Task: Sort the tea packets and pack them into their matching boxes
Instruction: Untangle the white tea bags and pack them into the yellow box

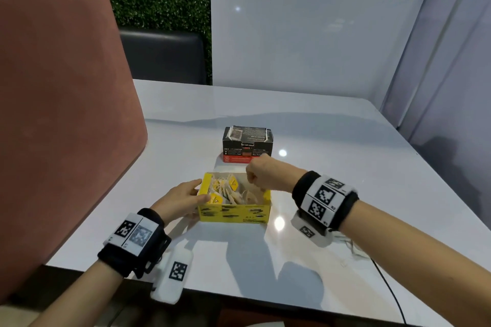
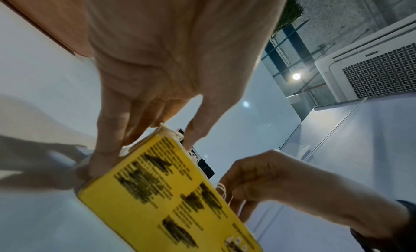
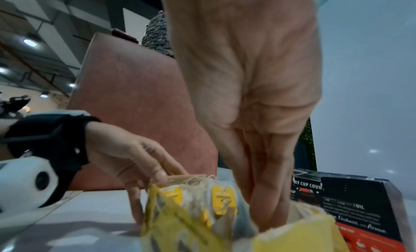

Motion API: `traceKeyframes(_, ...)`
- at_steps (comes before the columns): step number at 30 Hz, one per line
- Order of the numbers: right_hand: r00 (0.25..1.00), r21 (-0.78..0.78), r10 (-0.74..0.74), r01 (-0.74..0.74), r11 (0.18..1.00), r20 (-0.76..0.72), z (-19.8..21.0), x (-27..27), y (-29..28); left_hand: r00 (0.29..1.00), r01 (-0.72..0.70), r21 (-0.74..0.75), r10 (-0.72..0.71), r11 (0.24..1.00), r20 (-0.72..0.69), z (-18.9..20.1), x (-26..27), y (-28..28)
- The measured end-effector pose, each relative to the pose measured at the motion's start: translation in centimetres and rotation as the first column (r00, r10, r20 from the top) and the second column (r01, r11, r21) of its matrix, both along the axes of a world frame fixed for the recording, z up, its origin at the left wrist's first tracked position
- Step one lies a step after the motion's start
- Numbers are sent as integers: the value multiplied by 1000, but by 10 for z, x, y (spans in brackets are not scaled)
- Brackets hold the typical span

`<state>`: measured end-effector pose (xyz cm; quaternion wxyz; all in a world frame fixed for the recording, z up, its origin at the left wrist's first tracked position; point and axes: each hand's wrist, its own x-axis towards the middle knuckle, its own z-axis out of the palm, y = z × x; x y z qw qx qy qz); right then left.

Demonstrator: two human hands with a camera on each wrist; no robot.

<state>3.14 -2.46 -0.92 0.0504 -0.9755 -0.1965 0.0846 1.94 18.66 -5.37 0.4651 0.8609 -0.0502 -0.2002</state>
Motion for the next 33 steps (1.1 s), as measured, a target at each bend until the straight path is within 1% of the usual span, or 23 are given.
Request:
traceKeyframes(2,995,-87,-17,9,996,-98,-3,-10,8,1000,-9,-18,9,1000,-13,1,-2,-1)
traceKeyframes(4,984,-96,-67,52,994,-164,-8,-13,16,999,-21,-37,20,999,-34,1,-3,-2)
traceKeyframes(7,952,27,-169,182,983,-257,-12,-10,26,999,-32,-31,30,999,-44,-3,-4,-2)
traceKeyframes(10,912,130,-213,273,953,-351,-14,-7,30,999,-24,-23,23,999,-35,-4,-6,-5)
traceKeyframes(13,912,115,-233,286,951,-339,-14,-10,34,999,-35,-43,34,998,-22,-8,-6,-8)
traceKeyframes(15,927,71,-247,277,958,-282,-14,-14,37,999,-37,-37,37,999,-2,-10,-5,-8)
traceKeyframes(17,934,68,-263,287,956,-243,-14,-17,37,999,-44,-22,45,999,15,-11,-5,-8)
traceKeyframes(19,929,145,-270,313,939,-254,-12,-19,34,999,-45,-39,44,998,-11,-11,-6,-8)
traceKeyframes(21,916,287,-297,371,883,-271,-6,-23,26,998,-45,-59,43,997,-45,-9,-9,-7)
traceKeyframes(22,909,367,-322,404,838,-265,-2,-27,17,998,-53,-42,52,998,-32,-6,-12,-8)
traceKeyframes(23,901,437,-359,432,789,-242,3,-33,4,997,-63,19,62,998,36,-2,-16,-9)
traceKeyframes(24,892,495,-400,451,742,-213,8,-41,-11,985,-87,103,71,991,154,5,-22,-10)
traceKeyframes(25,879,532,-444,464,708,-175,11,-48,-30,949,-106,152,55,983,309,13,-30,-15)
traceKeyframes(26,857,527,-497,488,695,-138,13,-56,-51,887,-98,141,23,985,460,23,-40,-22)
traceKeyframes(27,830,482,-548,524,703,-102,12,-64,-71,823,-49,83,-6,995,568,32,-49,-33)
traceKeyframes(28,803,396,-591,567,722,-74,11,-72,-89,784,30,29,-42,999,619,41,-59,-48)
traceKeyframes(29,783,278,-620,608,744,-54,8,-79,-102,778,119,5,-96,993,621,45,-66,-63)
traceKeyframes(30,769,154,-637,636,756,-49,4,-86,-113,789,204,11,-171,979,591,46,-73,-81)
traceKeyframes(31,760,52,-648,650,758,-54,0,-91,-121,812,287,27,-258,958,524,46,-76,-102)
traceKeyframes(32,752,-18,-657,657,754,-57,-4,-95,-127,843,358,32,-338,933,418,44,-76,-122)
traceKeyframes(33,746,-62,-663,660,749,-59,-7,-98,-131,873,409,26,-400,912,278,40,-75,-142)
